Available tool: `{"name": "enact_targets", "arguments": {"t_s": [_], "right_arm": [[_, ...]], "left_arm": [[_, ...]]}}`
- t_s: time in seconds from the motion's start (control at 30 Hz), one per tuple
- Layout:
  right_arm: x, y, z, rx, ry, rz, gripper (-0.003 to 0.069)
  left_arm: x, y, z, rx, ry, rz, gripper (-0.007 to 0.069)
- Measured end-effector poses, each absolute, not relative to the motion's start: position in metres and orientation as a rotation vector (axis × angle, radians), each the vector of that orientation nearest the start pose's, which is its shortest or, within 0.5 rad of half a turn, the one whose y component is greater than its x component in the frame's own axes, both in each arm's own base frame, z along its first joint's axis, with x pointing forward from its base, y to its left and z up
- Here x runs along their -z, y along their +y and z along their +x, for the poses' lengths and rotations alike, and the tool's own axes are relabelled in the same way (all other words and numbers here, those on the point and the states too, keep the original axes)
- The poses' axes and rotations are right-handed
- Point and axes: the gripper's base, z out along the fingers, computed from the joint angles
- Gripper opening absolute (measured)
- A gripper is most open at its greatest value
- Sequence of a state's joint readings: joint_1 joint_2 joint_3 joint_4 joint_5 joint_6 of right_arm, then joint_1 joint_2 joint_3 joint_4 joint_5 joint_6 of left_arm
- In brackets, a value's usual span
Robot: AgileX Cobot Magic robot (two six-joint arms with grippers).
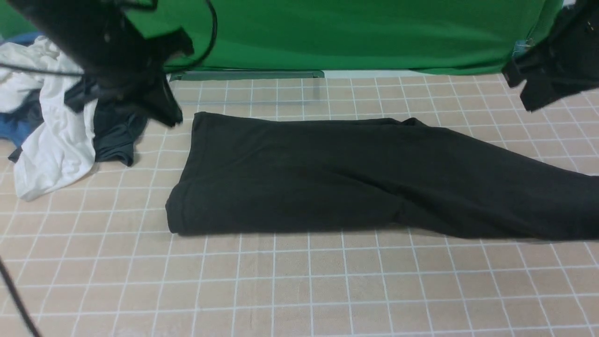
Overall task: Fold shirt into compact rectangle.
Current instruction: 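Pull the folded dark garment lengthwise by its ends to straighten it flat on the table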
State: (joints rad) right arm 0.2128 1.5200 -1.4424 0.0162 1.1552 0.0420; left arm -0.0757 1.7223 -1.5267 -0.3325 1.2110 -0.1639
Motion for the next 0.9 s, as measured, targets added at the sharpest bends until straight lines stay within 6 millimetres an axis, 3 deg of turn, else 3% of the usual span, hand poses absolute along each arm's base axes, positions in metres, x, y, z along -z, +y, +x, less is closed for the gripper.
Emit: {"name": "enact_targets", "arguments": {"t_s": [0.13,0.23,0.33,0.4,0.53,0.77,0.9], "right_arm": [[-0.322,0.067,0.285,-0.158,2.700,-0.200,0.0027],[-0.299,0.066,0.279,-0.165,2.749,-0.193,0.0027],[-0.286,0.066,0.276,-0.162,2.788,-0.192,0.0027],[-0.276,0.065,0.276,-0.158,2.813,-0.191,0.0027],[-0.274,0.066,0.279,-0.161,2.798,-0.187,0.0027],[-0.275,0.066,0.280,-0.165,2.781,-0.185,0.0027],[-0.275,0.066,0.280,-0.165,2.780,-0.184,0.0027]], "left_arm": [[-0.265,-0.051,0.330,0.447,2.962,-0.335,0.0090],[-0.232,-0.047,0.321,0.401,2.983,-0.390,0.0200],[-0.217,-0.046,0.317,0.384,2.962,-0.413,0.0298],[-0.206,-0.045,0.318,0.372,2.931,-0.416,0.0407],[-0.191,-0.044,0.325,0.359,2.926,-0.392,0.0525],[-0.166,-0.046,0.335,0.380,2.929,-0.432,0.0528],[-0.163,-0.050,0.340,0.450,2.889,-0.471,0.0415]]}}
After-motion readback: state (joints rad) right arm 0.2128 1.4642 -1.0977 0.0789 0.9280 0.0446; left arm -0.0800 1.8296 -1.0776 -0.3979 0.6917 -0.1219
